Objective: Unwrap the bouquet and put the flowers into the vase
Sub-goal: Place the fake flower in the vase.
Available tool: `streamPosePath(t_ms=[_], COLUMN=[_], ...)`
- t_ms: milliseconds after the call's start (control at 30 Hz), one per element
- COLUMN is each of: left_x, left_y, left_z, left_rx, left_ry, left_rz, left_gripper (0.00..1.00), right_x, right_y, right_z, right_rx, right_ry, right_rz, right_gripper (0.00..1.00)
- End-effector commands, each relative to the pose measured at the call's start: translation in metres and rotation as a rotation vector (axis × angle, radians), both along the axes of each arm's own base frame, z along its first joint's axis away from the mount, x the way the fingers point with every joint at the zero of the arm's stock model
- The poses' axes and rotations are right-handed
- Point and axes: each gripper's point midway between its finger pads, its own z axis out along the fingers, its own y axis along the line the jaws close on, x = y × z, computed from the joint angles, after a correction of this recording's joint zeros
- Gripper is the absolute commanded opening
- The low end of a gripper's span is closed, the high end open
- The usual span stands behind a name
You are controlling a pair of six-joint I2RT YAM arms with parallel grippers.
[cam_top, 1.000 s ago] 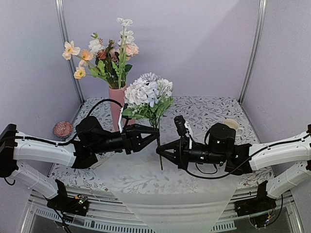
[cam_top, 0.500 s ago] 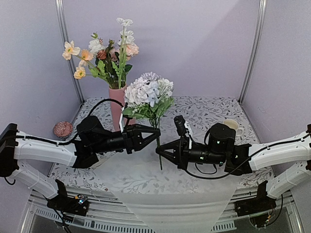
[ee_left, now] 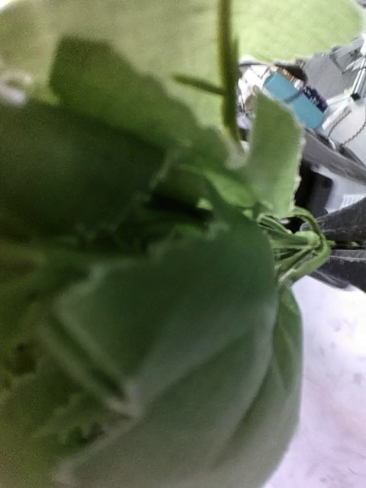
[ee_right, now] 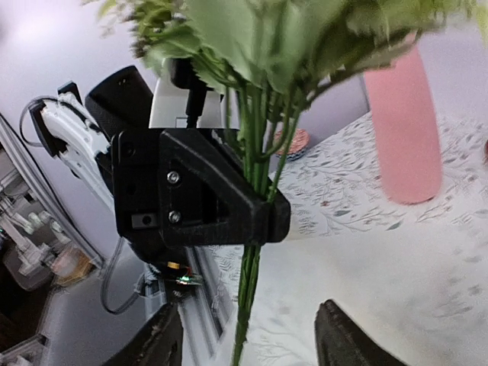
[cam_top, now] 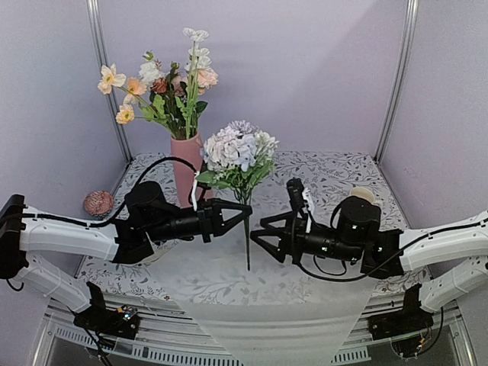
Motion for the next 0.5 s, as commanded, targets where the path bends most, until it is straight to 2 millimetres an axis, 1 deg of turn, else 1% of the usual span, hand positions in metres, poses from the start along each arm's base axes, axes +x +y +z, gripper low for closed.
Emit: streamPosePath(t_ms=[0,67,133,167,233,300,367,467], left_x=[0.023,0.040,0.059,0.069,0.087,0.104,0.120,0.133], left_y=[0.010,0.025,0.050,0.065,0.092,0.115,0.137,0.158], left_z=[-0.003,-0.010,-0.011,-0.008,0.005,0.023,0.042,0.077], left_rx=[0.133,0.220,0.266,0.271,0.261,0.260,0.280,0.323], left_ry=[-0.034,-0.049,-0.058,-0.064,-0.107,-0.186,-0.271,-0.460], left_rz=[0.176,0.301,0.439,0.502,0.589,0.679,0.804,0.959], left_gripper=[0.00,0.00,0.00,0.00,0.00,0.00,0.00,0.00], right_x=[0.025,0.036,0.047,0.054,0.062,0.068,0.076,0.091], right_y=[-0.043,-0.063,-0.084,-0.096,-0.115,-0.125,-0.129,-0.134], right_z=[0.023,0.026,0.030,0.031,0.035,0.037,0.035,0.029], right_rx=[0.062,0.048,0.019,0.001,-0.031,-0.064,-0.124,-0.218], right_ry=[-0.055,-0.081,-0.131,-0.159,-0.220,-0.282,-0.355,-0.452], right_rz=[-0.234,-0.340,-0.444,-0.515,-0.609,-0.661,-0.687,-0.730], right_gripper=[0.69,0.73,0.74,0.74,0.78,0.79,0.79,0.79])
